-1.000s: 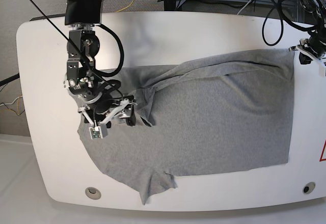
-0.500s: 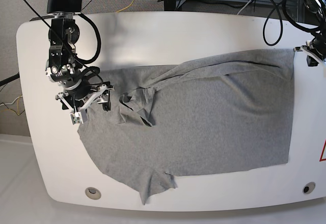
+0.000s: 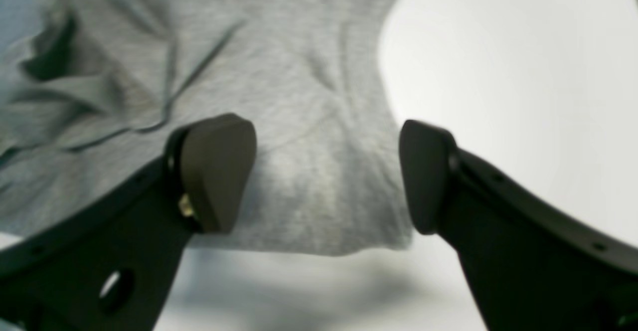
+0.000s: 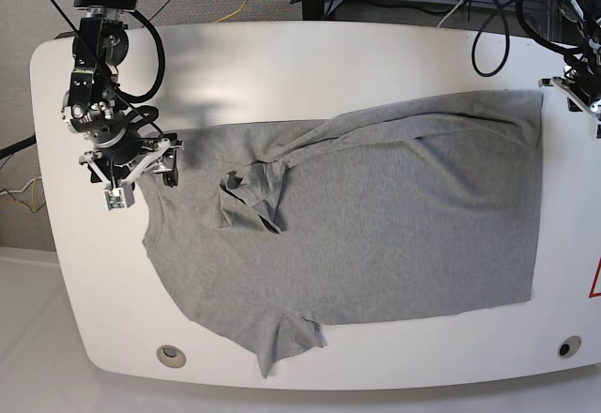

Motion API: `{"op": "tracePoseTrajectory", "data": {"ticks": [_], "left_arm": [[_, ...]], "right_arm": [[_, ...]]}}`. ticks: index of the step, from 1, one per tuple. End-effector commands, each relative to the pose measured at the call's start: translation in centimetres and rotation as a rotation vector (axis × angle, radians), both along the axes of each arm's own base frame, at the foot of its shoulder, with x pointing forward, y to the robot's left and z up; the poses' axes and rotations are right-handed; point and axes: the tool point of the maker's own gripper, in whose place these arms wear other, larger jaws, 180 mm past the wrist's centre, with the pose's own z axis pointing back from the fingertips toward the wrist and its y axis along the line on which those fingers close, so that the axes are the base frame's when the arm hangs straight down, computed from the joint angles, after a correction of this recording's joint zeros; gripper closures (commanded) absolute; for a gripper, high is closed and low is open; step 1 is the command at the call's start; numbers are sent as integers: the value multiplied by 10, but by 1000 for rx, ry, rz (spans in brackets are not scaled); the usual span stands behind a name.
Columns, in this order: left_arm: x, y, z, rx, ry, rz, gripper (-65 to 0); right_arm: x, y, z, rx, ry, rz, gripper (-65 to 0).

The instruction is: Fold the T-shirt properly

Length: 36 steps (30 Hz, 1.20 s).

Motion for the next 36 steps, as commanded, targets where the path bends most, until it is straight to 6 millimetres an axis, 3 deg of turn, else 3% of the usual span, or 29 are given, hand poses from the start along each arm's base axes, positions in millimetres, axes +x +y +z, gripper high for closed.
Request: {"op": "tracePoseTrajectory", "data": {"ticks": [1,6,13,16,24,36], "left_arm": [[7,1,3,11,-9,-30,-36],[12,-16,-9,-15,10,-153,-77],[24,-32,-9,-44,-46,-168,-82],[33,-33,-1,-35,-74,-172,-83],[34,-33,-2,-39,-78,-171,-83],[35,-33,-23,-105,-51,-138,-83]], "right_arm": [[5,-5,12,-9,-43,3,-453],[4,-4,11,-7,-43,5,-453],[4,-3,11,-4,-43,5,-453],[4,-5,12,-9,-43,4,-453],[3,-15,11,-36,-34,2,-453],[-2,-32,-19,-16,13,-45,-453]]}}
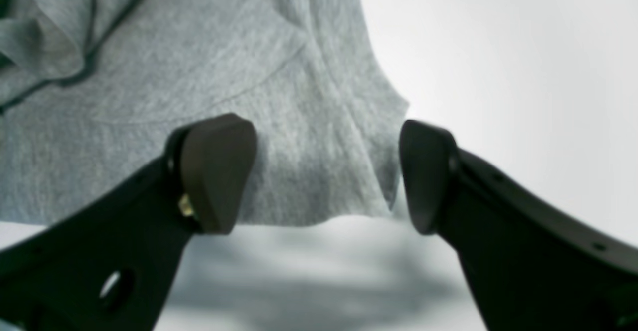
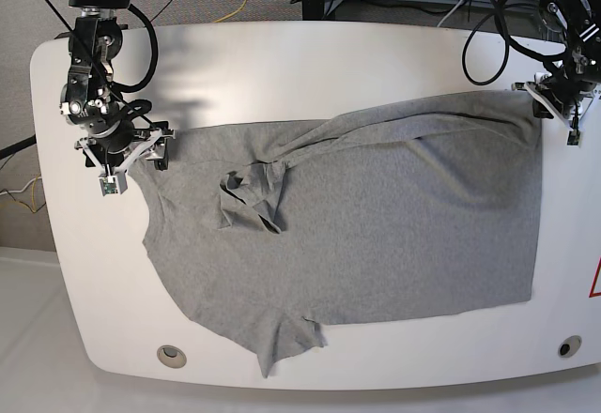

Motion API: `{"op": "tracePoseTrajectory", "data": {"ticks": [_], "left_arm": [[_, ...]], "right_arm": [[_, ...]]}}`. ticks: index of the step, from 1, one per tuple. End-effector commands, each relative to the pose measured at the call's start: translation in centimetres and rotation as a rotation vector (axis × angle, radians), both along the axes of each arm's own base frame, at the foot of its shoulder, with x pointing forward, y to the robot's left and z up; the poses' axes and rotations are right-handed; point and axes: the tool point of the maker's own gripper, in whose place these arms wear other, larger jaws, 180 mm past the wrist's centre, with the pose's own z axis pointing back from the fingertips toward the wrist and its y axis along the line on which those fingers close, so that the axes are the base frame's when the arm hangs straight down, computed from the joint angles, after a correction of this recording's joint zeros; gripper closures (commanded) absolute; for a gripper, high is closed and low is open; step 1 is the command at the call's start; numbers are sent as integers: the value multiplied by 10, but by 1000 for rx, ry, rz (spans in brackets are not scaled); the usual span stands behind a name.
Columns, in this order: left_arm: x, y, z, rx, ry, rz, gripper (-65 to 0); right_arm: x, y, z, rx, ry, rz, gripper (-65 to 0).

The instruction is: Fold the T-shirt properly

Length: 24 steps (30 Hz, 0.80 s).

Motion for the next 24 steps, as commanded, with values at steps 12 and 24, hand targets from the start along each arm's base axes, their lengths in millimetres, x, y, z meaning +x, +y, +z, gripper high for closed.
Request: {"op": "tracePoseTrajectory", "data": {"ticks": [12,24], "left_arm": [[-1,7,-12,-38,-28,23,-83],[-4,-2,-24,-62,-26,5,-83]], "right_arm": [[10,-13,1,9,-59,-26,-453],[3,-28,-15,-1,-25,-48,-453]]}}
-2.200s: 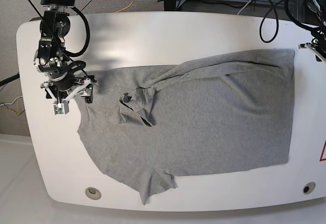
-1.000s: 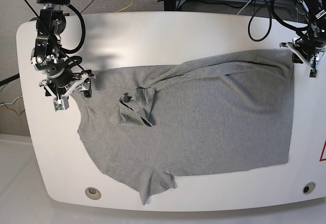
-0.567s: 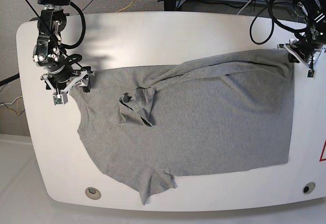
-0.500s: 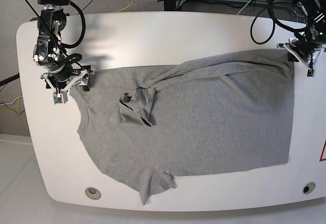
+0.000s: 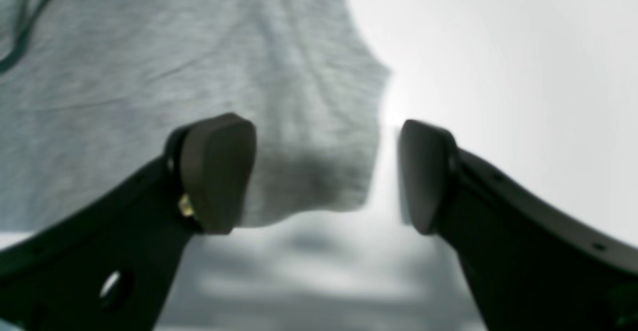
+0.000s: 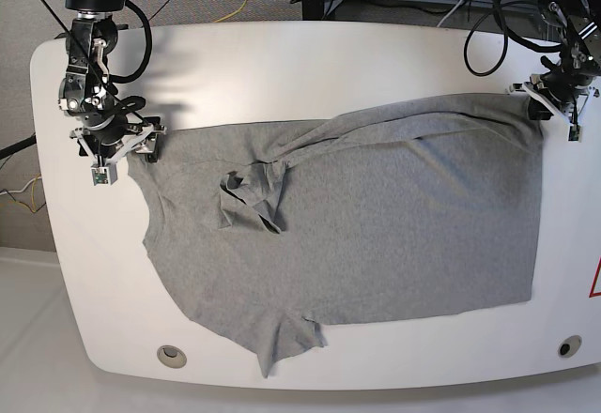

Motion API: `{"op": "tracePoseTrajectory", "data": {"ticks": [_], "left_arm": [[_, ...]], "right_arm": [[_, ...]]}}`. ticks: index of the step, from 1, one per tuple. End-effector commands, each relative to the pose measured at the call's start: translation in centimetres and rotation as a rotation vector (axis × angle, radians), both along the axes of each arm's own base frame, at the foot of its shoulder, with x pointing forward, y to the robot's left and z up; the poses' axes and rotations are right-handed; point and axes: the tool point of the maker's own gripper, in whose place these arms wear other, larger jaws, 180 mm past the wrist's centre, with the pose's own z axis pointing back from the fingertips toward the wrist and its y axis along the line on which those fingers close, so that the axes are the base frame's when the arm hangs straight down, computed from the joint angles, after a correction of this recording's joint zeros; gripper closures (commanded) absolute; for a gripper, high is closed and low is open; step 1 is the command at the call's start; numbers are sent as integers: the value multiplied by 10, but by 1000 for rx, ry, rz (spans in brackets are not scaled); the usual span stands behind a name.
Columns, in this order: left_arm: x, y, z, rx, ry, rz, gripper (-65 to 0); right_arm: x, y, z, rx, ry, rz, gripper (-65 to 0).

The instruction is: Fold the T-shirt properly

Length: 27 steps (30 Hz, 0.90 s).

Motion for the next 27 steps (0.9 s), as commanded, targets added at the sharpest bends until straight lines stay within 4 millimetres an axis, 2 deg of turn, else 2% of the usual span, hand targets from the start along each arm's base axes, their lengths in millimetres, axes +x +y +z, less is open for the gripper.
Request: {"op": "tracePoseTrajectory", "data": {"ticks": [1,9,14,17,20,23,26,27], "left_arm": [[-6,1,-4,15,43,-13,-83],[-7,-13,-11,-15,45,-18,-83],[-13,-20,-18,-34,57,-20,-82],[-15,-21,-19,-37,63,-19,-79],[-15,-23,-20,-41,62,-20,-66],[-16,-27,-22,-52,62,-18,-5],[-16,-27,-22,-52,62,-18,-14],[-16,-27,-22,-52,62,-18,-16]], "right_arm": [[10,-4,11,-3,-46,4,-453],[1,-1,3,4,-38,6,-452],[0,21,-3,21,-48,57,-440],[-4,28,-12,29,-27,71,-374],[-8,30,-20,35,-5,72,-256],[-9,30,-23,40,3,67,-132],[-10,36,-26,58,3,62,-31],[-10,37,-26,60,3,62,-16]]}}
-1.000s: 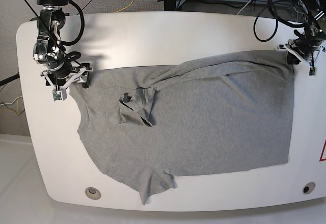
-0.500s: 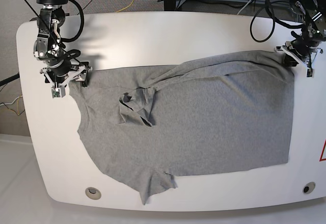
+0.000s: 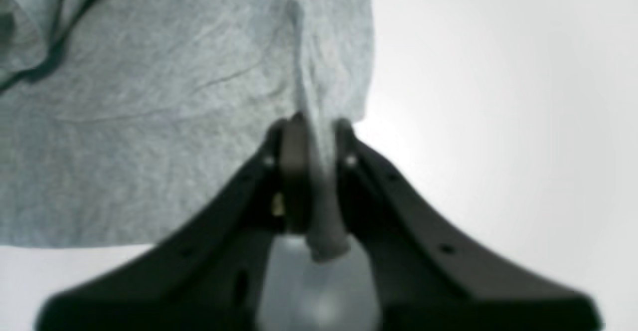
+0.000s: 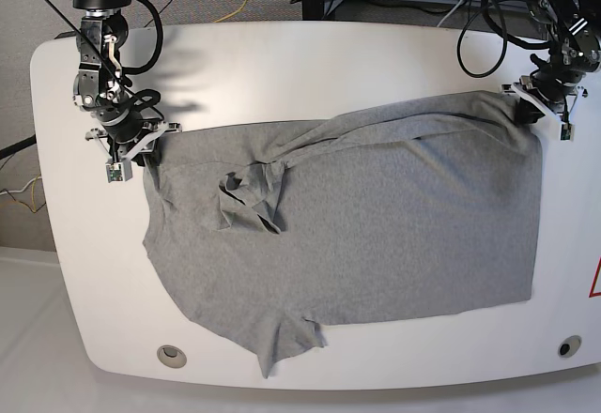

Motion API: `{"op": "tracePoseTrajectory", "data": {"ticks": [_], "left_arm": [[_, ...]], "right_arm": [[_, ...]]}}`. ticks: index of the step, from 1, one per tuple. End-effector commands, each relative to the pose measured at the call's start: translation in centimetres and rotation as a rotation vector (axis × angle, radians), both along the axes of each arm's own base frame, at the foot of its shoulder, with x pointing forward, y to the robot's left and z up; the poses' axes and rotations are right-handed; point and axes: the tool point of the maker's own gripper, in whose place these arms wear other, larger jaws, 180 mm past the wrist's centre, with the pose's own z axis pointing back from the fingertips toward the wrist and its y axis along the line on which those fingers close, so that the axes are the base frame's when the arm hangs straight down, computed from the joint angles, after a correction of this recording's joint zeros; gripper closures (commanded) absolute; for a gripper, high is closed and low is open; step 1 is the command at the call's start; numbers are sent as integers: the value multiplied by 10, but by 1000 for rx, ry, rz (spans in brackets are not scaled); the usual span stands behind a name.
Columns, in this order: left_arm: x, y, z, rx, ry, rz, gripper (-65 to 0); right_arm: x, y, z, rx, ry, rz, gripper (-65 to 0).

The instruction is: Fold the T-shirt properly

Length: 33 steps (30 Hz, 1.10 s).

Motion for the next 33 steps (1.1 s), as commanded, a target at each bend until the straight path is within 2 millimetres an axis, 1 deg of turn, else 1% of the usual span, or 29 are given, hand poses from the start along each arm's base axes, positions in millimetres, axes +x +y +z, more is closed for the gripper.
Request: {"op": "tracePoseTrajectory", "data": {"ticks": [1,5,9,26,28,29,33], "left_arm": [[-20,-1,-16,19,115,-19,-16],[-20,-2,-16,19,113,-18,-16],[-20,-2,-16,19,113,-18,-16],[-20,0,-15,22,112,-17,-16],[-22,0,-16,23,118,-16,-16],[-26,0,-18,23,126,-16,-16],[-29,-1,-19,22,133,-16,-16]], "right_arm": [[-10,5,-11,4,61,16,0],[-10,5,-11,4,61,16,-9],[-10,5,-11,4,61,14,0],[-11,3,-11,-1,62,12,0],[-12,2,-11,-2,65,10,0],[-16,2,-14,-2,75,9,0],[-21,2,-18,-2,87,7,0]]}}
